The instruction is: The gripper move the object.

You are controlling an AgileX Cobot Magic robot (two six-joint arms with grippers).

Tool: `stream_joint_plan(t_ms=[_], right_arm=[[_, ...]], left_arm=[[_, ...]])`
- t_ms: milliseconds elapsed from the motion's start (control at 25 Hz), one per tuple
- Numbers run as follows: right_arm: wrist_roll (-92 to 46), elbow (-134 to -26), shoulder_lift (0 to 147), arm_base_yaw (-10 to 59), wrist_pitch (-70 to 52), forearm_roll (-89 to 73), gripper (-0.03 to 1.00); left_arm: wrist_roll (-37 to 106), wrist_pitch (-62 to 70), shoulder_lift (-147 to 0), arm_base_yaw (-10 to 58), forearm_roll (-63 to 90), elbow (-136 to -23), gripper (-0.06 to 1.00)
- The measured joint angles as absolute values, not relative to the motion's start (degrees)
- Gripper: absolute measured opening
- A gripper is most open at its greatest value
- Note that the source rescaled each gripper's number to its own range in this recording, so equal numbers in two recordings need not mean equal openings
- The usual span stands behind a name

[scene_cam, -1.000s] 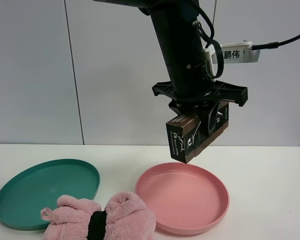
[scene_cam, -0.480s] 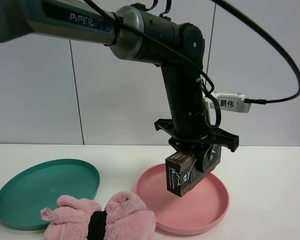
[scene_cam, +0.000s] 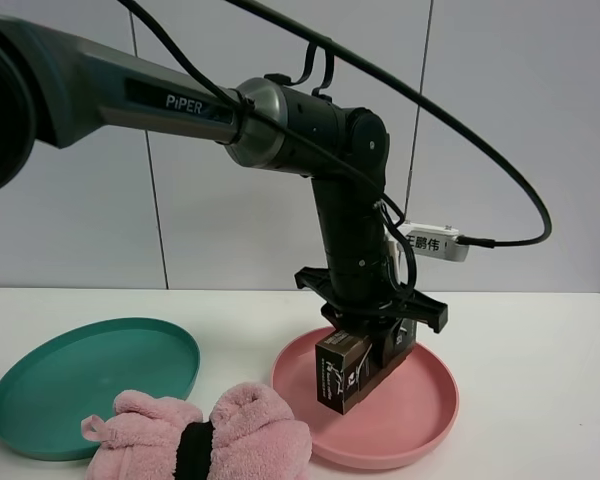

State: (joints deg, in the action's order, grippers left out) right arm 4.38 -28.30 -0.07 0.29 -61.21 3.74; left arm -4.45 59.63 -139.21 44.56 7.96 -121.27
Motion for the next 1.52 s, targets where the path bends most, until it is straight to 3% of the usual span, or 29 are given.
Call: stream_joint_plan(t_ms=[840, 880, 1040, 1120, 1240, 1520], right_arm=[[4.4, -28.3, -0.1, 0.3, -61.2, 3.7, 1.0], [4.4, -28.3, -0.1, 0.3, -61.2, 3.7, 1.0], [4.4, -28.3, -0.1, 0.3, -61.2, 3.7, 1.0], [4.4, -28.3, -0.1, 0.3, -61.2, 3.7, 1.0], [4.4, -28.3, -0.1, 0.3, -61.2, 3.7, 1.0], [4.4, -28.3, -0.1, 0.3, -61.2, 3.7, 1.0]], left_arm=[[-1.8, 58.9, -140.5, 43.5, 8.0, -121.3, 0.02], [-0.9, 58.7, -140.5, 43.5, 8.0, -121.3, 0.11], [0.0, 57.3, -140.5, 43.5, 8.0, -121.3, 0.71], [-0.8, 56.8, -140.5, 43.5, 7.9, -121.3, 0.89], [-1.7, 56.3, -140.5, 43.5, 7.9, -121.3, 0.97], [-1.7, 56.6, -140.6, 43.5, 7.9, -121.3, 0.99]])
